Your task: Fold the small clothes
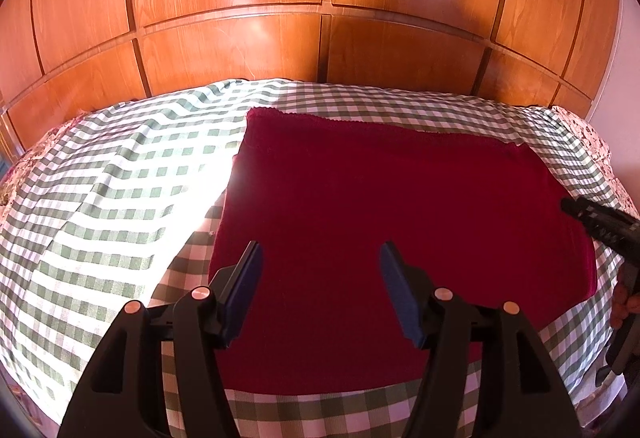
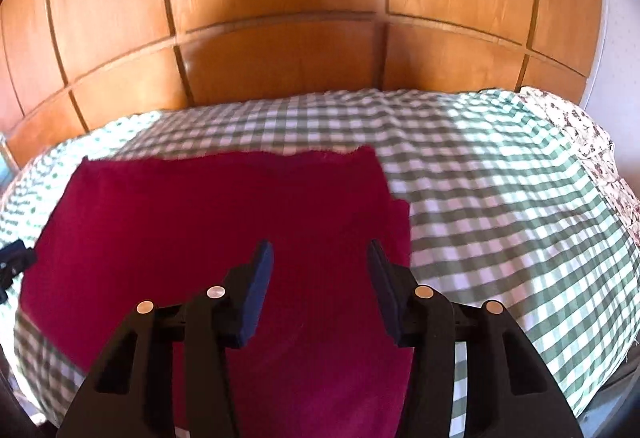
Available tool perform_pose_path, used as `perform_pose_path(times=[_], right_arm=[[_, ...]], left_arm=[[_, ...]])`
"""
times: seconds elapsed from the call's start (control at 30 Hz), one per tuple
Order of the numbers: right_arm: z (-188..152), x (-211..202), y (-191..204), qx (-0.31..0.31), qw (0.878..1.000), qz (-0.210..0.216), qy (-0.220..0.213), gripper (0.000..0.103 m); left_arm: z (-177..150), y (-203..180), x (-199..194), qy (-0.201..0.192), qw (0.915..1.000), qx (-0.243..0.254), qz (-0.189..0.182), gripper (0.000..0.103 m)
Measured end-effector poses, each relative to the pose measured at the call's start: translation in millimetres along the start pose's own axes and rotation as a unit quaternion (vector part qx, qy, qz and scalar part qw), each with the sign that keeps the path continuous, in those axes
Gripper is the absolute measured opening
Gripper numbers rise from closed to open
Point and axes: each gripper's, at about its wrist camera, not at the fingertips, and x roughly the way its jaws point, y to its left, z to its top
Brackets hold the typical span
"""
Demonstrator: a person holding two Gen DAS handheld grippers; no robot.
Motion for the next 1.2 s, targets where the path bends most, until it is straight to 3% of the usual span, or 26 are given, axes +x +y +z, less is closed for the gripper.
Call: perform_pose_path(times=[0.07,0.1,0.43,0.5,0.73,0.77,0.87,1.03,1.2], right_arm=[[-6,19,-3,-0.006,0.999,-0.037,0.04,0.048],[-10,27,-8,0.006,0.998,-0.03,0.048,0.048],[-14,7,-24,0.041,0.999,-0.005,0.03,0.051],[-15,2,-30,0.051,0.998,-0.007,0.025,0.056],[-37,-11,-59,0.109,0.994,0.003,0.033,0.056],[-41,-11,-65,0.123,0.992,0.01,0.037,0.057],[-50,-13,-79,0.16,0.986,0.032,0.042,0.072],[-68,-8,-97,0.213,0.97,0.1,0.057,0.073],[-79,0,-95,0.241,0.956,0.154,0.062,0.074]], left_arm=[[-2,-1,4,0.007,1.0,0.002,0.002,0.062],[-4,-2,6,0.013,0.9999,0.002,0.002,0.062],[-11,-8,6,0.015,0.9999,-0.001,-0.007,0.063],[-9,-2,7,0.015,0.9998,-0.008,-0.003,0.063],[-1,24,3,0.009,0.9991,-0.041,0.002,0.063],[-2,24,2,0.006,0.9993,-0.036,0.002,0.063],[-9,18,-1,0.009,0.9996,-0.021,-0.018,0.063],[-18,7,7,0.036,0.9972,-0.024,-0.062,0.063],[-18,-7,21,0.055,0.9966,-0.01,-0.06,0.063]])
